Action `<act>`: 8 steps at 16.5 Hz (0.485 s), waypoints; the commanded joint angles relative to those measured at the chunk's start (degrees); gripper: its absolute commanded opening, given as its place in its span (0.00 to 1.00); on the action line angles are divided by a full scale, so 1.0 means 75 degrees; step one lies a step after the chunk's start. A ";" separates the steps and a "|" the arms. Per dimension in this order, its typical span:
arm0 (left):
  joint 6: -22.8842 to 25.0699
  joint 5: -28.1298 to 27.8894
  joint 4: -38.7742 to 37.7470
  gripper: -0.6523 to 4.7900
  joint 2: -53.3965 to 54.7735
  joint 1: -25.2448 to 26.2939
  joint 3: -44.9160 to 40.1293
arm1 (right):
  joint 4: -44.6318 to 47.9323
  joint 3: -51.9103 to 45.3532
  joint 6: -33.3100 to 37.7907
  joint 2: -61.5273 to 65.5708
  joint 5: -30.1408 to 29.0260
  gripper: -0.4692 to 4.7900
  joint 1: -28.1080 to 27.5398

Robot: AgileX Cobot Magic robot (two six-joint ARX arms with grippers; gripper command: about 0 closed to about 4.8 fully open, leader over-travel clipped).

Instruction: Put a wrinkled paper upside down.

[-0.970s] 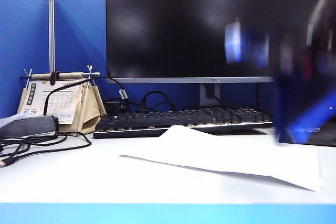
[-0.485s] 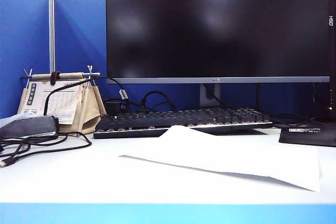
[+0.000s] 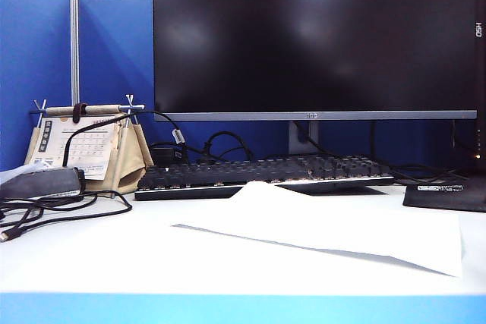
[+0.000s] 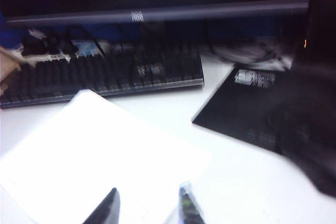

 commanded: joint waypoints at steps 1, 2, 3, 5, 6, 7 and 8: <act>-0.0035 -0.0335 0.0793 0.17 -0.0003 0.0009 -0.0554 | 0.0361 -0.0921 0.0227 -0.0670 0.0032 0.37 -0.0017; -0.0038 -0.0370 0.0898 0.17 -0.0012 0.0009 -0.0682 | 0.0458 -0.1087 0.0294 -0.0612 0.0026 0.37 -0.0017; -0.0023 -0.0621 0.0947 0.17 -0.0009 0.0009 -0.0868 | 0.0484 -0.1285 0.0408 -0.0615 0.0032 0.36 -0.0017; -0.0050 -0.0685 0.0935 0.17 -0.0015 0.0009 -0.1201 | 0.0493 -0.1719 0.0463 -0.0615 0.0064 0.21 -0.0020; -0.0032 -0.0487 0.0985 0.17 0.0000 0.0006 -0.1268 | 0.0562 -0.1993 0.0542 -0.0621 0.0055 0.08 -0.0020; -0.0041 -0.0469 0.1000 0.17 -0.0003 -0.0006 -0.1271 | 0.0574 -0.2101 0.0635 -0.0621 0.0032 0.08 -0.0020; -0.0009 -0.0577 0.1067 0.17 -0.0003 -0.0003 -0.1294 | 0.0635 -0.2282 0.0903 -0.0597 0.0035 0.08 -0.0026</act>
